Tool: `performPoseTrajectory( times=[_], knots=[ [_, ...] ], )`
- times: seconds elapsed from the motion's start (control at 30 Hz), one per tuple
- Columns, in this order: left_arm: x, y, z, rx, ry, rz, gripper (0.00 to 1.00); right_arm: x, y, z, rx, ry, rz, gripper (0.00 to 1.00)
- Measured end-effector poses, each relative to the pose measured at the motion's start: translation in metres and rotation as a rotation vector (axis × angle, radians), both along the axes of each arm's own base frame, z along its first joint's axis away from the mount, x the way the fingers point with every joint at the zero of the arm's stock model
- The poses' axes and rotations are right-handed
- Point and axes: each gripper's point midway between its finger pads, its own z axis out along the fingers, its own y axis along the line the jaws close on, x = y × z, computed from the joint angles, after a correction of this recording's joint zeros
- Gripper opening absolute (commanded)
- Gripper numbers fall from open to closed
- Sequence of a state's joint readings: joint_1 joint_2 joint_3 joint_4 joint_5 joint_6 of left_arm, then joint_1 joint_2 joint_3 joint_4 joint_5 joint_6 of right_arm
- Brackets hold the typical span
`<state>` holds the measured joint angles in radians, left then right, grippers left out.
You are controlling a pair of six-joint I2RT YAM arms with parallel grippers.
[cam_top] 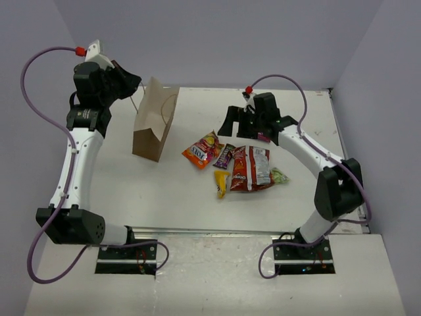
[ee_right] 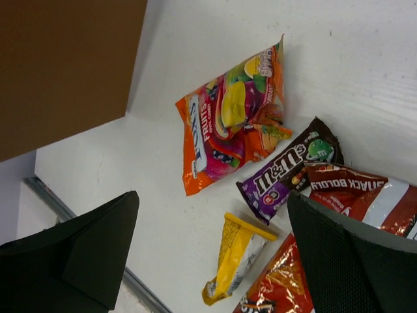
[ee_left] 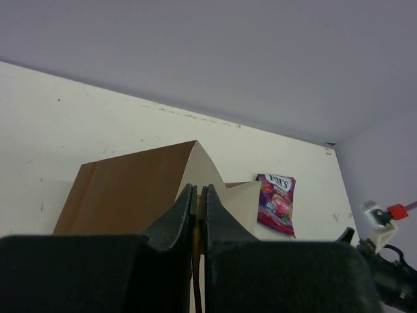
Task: Place the snacks into the paper bag
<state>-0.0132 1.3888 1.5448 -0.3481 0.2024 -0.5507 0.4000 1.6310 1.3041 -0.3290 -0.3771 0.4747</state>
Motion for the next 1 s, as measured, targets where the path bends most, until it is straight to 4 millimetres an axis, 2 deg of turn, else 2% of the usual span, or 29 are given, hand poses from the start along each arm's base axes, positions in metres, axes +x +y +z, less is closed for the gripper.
performPoseTrajectory(
  times=[0.13, 0.4, 0.57, 0.6, 0.63, 0.7, 0.73, 0.87, 0.93, 1.0],
  knots=[
    [-0.005, -0.004, 0.0, -0.03, 0.014, -0.015, 0.0, 0.014, 0.015, -0.013, -0.029, 0.023, 0.001, 0.99],
    [-0.022, -0.012, 0.015, -0.1, 0.007, -0.035, 0.0, 0.032, 0.052, -0.061, -0.128, 0.117, 0.026, 0.99],
    [-0.03, -0.013, 0.025, -0.125, -0.008, -0.033, 0.0, 0.024, 0.072, -0.102, -0.2, 0.196, 0.055, 0.99],
    [-0.032, -0.013, 0.026, -0.127, -0.012, -0.033, 0.0, 0.019, 0.074, -0.111, -0.217, 0.216, 0.058, 0.94],
    [-0.033, -0.013, 0.028, -0.128, -0.014, -0.033, 0.0, 0.015, 0.074, -0.119, -0.236, 0.236, 0.06, 0.66],
    [-0.035, -0.015, 0.03, -0.134, -0.016, -0.034, 0.0, 0.008, 0.076, -0.131, -0.26, 0.271, 0.063, 0.25],
    [-0.035, -0.016, 0.03, -0.138, -0.017, -0.035, 0.0, 0.005, 0.076, -0.136, -0.27, 0.283, 0.066, 0.02],
    [-0.039, -0.032, 0.027, -0.146, -0.007, -0.054, 0.0, 0.007, 0.072, -0.13, -0.273, 0.263, 0.03, 0.0],
    [-0.042, -0.044, 0.019, -0.145, 0.012, -0.07, 0.0, -0.003, 0.054, -0.127, -0.298, 0.244, -0.002, 0.0],
    [-0.044, -0.057, 0.011, -0.15, 0.034, -0.083, 0.0, -0.017, 0.034, -0.112, -0.315, 0.233, -0.029, 0.0]
  ],
)
